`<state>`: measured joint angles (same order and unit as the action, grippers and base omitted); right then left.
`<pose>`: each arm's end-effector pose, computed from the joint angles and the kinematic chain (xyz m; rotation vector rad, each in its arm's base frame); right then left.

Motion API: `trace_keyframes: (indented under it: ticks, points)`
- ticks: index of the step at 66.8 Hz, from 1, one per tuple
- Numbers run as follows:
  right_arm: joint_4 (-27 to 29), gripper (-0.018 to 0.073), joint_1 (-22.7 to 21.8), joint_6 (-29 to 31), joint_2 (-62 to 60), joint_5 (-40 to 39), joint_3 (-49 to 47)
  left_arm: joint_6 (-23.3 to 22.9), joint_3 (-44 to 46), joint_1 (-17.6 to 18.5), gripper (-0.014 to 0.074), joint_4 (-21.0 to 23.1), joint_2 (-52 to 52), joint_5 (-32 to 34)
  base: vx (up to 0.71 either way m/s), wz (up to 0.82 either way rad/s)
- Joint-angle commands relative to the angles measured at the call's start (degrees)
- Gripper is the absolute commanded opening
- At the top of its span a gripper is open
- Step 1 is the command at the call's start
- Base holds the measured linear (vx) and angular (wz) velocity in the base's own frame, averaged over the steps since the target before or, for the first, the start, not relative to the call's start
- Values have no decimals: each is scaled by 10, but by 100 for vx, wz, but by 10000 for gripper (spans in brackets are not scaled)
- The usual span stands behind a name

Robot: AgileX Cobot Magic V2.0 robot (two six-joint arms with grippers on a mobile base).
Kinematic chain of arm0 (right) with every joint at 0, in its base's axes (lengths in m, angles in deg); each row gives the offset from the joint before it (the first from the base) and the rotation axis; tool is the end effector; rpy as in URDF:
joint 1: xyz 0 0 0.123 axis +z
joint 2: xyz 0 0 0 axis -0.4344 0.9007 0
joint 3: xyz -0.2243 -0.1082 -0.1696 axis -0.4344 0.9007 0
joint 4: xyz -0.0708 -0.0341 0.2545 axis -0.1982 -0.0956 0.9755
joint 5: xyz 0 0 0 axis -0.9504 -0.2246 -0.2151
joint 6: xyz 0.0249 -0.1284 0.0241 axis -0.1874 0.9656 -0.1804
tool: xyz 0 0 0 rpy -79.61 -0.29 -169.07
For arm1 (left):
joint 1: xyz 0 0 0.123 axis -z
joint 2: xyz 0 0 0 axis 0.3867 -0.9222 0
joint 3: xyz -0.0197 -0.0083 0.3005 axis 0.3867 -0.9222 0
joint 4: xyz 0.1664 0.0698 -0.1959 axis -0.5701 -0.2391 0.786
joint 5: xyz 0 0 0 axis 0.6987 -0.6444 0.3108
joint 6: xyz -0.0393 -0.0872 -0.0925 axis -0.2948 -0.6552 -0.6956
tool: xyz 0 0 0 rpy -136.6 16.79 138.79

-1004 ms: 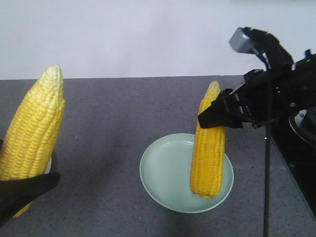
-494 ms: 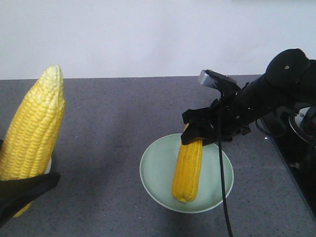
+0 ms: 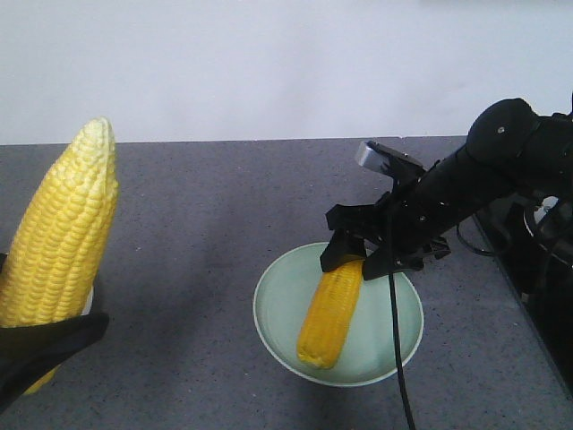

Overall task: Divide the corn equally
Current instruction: 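Open the right gripper and release the cob on the plate, then lower the left gripper's corn cob onto the beige plate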

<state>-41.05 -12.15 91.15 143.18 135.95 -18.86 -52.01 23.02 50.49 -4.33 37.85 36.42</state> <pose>0.3547 0.1563 0.2193 -0.2733 2.8529 0.8483 0.1324 -0.1124 0.3480 0.9346 1.8549 -0.4255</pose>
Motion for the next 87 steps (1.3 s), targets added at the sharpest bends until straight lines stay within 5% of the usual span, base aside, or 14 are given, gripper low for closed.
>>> trace_keyframes:
  ticks: [1, 25, 39, 53, 64, 79, 87]
  points:
    - [5, 536, -2, 1, -26, 4, -18, -1, 13, 0, 271, 18, 1, 37, 0, 0]
    - [-127, 542, 39, -17, -112, -5, -17, -1, 12, 0, 271, 18, 1, 38, 0, 0]
    - [-309, 542, 164, -94, -205, -22, -8, -1, 12, 0, 271, 18, 1, 37, 0, 0]
    - [-409, 542, 273, -162, -308, -111, 80, -1, 12, 0, 271, 18, 1, 36, 0, 0]
    - [-443, 542, 320, -179, -380, -176, 148, -1, 12, 0, 271, 18, 1, 36, 0, 0]
    - [-452, 542, 320, -185, -429, -187, 185, -3, 12, 0, 271, 18, 1, 36, 0, 0]
    - [-452, 542, 320, -185, -436, -188, 185, -41, 15, 0, 271, 4, -3, 39, 0, 0]
